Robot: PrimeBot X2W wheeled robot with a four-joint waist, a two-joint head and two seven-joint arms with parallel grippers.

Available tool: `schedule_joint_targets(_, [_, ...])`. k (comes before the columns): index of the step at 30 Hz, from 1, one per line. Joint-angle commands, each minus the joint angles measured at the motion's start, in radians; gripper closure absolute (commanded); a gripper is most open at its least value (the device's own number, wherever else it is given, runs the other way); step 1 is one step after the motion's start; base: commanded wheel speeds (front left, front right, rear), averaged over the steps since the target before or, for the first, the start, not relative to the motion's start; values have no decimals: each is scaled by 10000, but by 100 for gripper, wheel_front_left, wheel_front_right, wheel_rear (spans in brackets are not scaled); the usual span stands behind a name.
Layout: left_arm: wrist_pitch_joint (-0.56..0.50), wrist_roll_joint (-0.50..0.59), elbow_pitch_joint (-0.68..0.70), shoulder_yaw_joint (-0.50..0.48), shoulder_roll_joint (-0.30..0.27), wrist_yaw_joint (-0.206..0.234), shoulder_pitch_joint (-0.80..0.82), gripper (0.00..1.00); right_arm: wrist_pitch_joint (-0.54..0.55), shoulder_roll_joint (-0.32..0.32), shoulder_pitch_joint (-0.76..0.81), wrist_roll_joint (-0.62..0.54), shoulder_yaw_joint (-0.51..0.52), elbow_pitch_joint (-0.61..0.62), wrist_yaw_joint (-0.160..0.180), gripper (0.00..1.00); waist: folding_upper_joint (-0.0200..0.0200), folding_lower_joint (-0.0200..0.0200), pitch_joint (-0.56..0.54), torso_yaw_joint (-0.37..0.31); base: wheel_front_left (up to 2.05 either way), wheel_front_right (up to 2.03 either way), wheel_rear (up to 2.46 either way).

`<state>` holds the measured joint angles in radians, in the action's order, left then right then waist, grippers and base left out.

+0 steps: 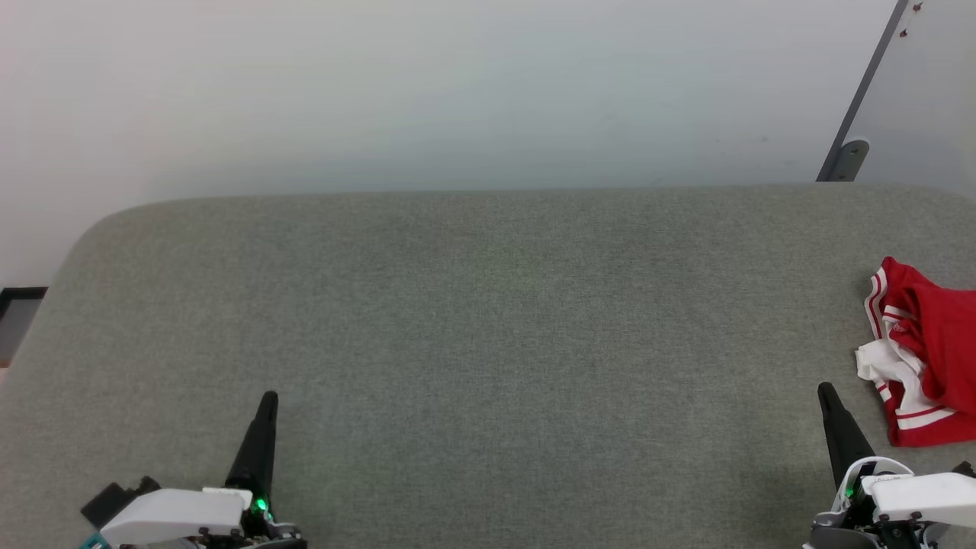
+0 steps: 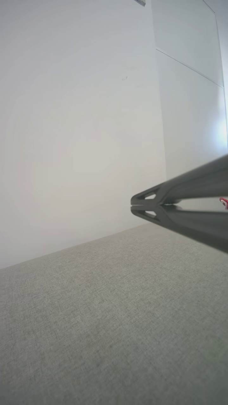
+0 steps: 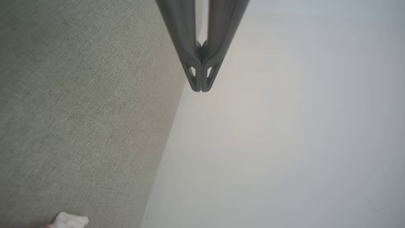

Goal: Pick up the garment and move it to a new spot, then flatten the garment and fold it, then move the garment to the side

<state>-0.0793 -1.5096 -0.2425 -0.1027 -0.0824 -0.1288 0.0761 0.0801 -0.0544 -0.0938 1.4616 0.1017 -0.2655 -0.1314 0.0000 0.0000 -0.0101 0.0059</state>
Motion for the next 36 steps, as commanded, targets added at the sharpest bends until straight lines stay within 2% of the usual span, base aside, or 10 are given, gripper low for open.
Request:
schedule_joint_targets(1, [-68, -155, 7, -48, 33, -30, 126, 100, 62, 20, -147, 203, 55, 91, 11, 100, 0, 0, 9, -4, 0, 0, 0])
schedule_joint_targets(20, [-387, -1052, -38, -146, 361, -35, 396, 100, 372, 61, -231, 1559, 138, 243, 14, 100, 0, 0, 131, -58, 0, 0, 0])
schedule_joint_targets(36, [-387, -1034, -37, -141, 342, -35, 396, 100, 375, 59, -161, 1532, 132, 230, 14, 100, 0, 0, 132, -59, 0, 0, 0])
